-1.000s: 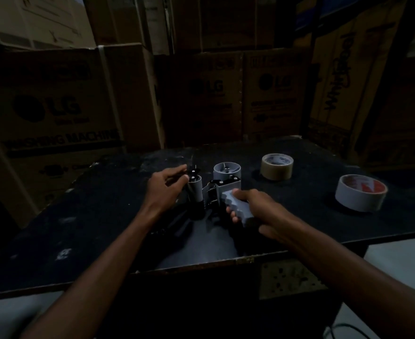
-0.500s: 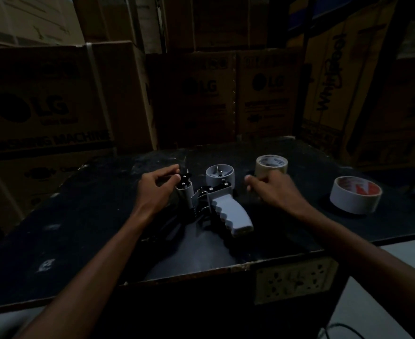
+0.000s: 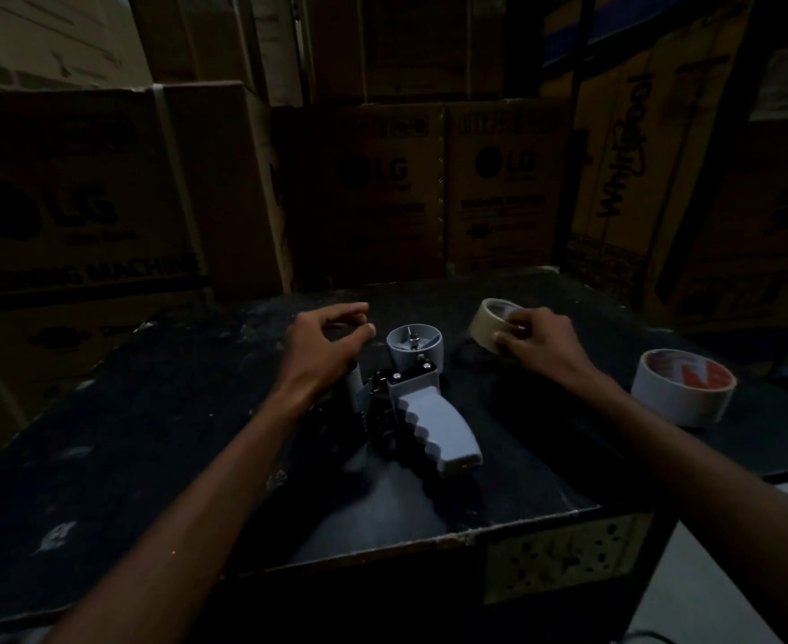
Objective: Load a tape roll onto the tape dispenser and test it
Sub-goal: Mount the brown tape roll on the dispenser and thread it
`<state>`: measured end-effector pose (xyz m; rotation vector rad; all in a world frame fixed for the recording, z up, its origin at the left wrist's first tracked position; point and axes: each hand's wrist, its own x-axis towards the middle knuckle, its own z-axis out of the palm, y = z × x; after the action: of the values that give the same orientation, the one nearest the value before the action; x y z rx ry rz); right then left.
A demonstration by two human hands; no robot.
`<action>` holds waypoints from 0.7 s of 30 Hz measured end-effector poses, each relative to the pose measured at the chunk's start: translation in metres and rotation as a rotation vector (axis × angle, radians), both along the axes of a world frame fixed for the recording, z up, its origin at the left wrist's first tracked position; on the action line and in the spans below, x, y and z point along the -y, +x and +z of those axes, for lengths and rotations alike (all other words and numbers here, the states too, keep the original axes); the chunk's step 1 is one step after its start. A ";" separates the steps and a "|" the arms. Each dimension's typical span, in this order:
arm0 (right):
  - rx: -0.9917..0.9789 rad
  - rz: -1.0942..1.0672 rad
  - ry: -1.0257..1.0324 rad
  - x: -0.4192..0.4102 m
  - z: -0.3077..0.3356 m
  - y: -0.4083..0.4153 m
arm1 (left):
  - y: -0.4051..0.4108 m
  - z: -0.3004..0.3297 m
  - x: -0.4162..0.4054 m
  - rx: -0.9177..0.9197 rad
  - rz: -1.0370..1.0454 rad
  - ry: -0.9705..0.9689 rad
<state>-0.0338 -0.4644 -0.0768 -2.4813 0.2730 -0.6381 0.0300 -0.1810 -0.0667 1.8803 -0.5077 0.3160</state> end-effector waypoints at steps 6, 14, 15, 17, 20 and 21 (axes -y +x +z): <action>0.224 0.189 0.024 -0.031 0.021 -0.013 | -0.006 0.011 0.015 0.167 -0.042 0.139; 0.308 0.411 0.014 -0.064 0.043 -0.012 | 0.006 0.028 0.029 0.231 -0.131 0.117; 0.309 0.418 0.019 -0.065 0.043 -0.010 | 0.008 0.029 0.028 0.221 -0.151 0.095; 0.309 0.425 0.032 -0.065 0.043 -0.007 | 0.012 0.027 0.025 0.225 -0.162 0.045; 0.310 0.453 0.014 -0.063 0.042 0.000 | 0.015 0.022 0.022 0.263 -0.111 0.000; 0.311 0.459 0.007 -0.063 0.042 0.002 | 0.015 0.020 0.022 0.275 -0.086 -0.004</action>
<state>-0.0315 -0.4013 -0.0352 -2.2766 -0.3992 -0.7995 0.0451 -0.2031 -0.0465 1.8148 -0.7703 0.5221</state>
